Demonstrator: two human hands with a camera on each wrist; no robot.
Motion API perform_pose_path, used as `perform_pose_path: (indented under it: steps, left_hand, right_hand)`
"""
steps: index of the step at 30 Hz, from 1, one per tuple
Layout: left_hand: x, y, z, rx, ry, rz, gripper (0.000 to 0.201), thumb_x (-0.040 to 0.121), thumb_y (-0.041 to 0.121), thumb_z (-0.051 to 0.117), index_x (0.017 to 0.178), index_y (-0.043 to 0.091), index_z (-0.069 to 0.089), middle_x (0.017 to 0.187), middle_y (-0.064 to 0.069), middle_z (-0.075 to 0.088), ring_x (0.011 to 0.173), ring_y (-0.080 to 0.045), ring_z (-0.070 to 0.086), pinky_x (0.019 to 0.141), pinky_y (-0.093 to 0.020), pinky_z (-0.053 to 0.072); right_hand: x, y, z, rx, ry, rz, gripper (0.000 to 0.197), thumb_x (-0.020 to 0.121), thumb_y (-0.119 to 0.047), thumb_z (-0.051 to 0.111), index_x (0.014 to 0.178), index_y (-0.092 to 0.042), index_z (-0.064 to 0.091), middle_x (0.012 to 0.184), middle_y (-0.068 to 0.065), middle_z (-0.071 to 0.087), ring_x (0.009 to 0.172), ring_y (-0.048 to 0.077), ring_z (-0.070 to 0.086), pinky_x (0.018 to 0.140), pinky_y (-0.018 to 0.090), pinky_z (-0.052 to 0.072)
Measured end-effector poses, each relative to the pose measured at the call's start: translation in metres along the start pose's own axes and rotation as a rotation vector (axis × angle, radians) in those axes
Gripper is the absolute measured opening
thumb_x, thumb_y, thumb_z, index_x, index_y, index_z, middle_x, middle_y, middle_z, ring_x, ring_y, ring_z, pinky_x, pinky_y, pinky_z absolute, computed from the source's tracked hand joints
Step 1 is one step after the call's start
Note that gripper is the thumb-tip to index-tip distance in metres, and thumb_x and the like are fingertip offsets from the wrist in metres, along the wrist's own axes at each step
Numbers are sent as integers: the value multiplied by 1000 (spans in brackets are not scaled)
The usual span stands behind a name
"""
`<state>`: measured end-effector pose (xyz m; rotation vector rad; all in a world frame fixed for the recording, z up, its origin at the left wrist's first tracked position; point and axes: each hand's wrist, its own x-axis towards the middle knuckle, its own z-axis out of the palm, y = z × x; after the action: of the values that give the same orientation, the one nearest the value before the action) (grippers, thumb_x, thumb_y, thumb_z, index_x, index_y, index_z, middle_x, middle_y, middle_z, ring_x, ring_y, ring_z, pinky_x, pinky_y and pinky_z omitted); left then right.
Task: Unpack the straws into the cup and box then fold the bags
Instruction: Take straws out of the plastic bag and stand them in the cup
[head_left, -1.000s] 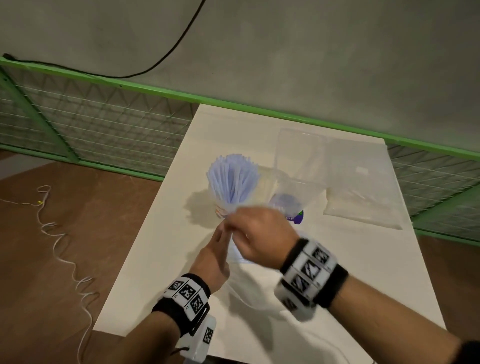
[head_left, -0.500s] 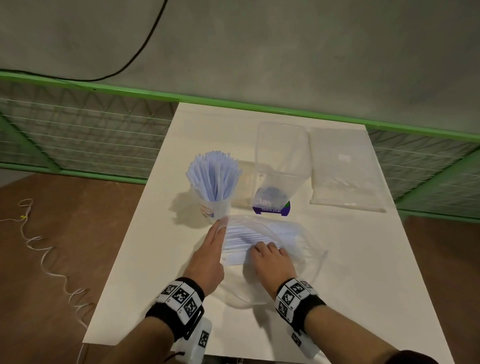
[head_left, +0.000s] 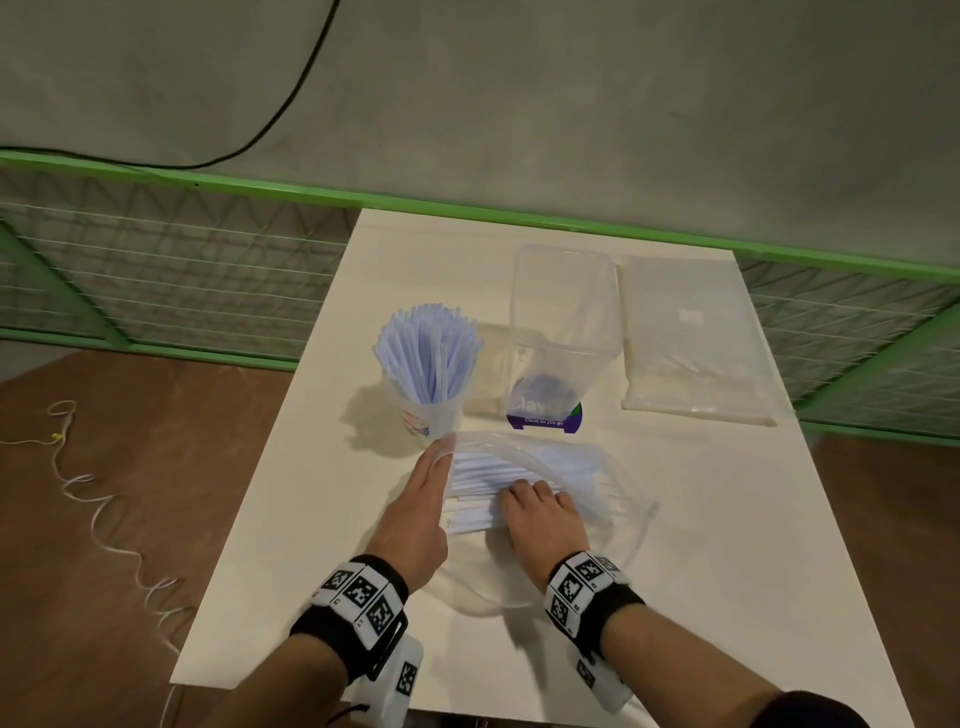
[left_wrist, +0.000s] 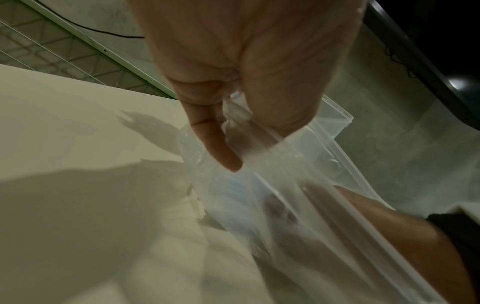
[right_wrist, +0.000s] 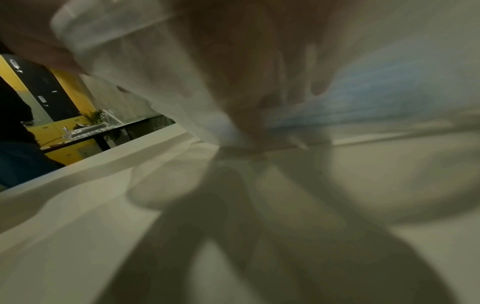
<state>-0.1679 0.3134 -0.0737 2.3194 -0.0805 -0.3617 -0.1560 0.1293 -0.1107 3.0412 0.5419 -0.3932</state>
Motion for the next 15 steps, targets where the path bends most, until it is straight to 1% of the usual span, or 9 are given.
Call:
perform_pose_path:
  steps: [3,5,8,12,15]
  left_hand:
    - [-1,0,0,5,-1,0,105,73,-23,41,158,30,12,164,21,3,145,-10,31,107,-29,44]
    - [-1,1,-1,9,-6,-8,104,72,-23,40,158,29,12,164,21,2,145,-12,33,105,-30,44]
    - [-2,3,-2,4,-13,-15,106,72,-23,40,158,30,11,164,22,1,142,-13,36,103,-31,46]
    - [-2,2,-3,4,-13,-13,106,71,-23,40,158,31,12,163,23,2,143,-11,35,103,-28,45]
    - [-2,2,-3,7,-11,-10,107,70,-22,41,158,31,12,163,23,2,144,-12,34,102,-28,46]
  right_hand:
    - [3,1,1,-6,-11,16,40,96,-15,45,136,-16,43,139,6,48,128,30,43,104,44,33]
    - [5,0,0,-21,-18,20,39,97,-15,43,135,-16,44,137,6,50,127,31,44,104,44,32]
    - [7,0,-1,-28,-28,19,38,98,-14,39,136,-15,44,139,7,49,128,31,42,104,44,31]
    - [11,-1,-5,-25,-67,31,40,95,-12,41,135,-14,46,142,8,46,130,31,40,106,45,31]
    - [12,-3,-7,-59,-93,31,38,95,-12,41,132,-12,49,139,10,50,128,32,43,107,47,29]
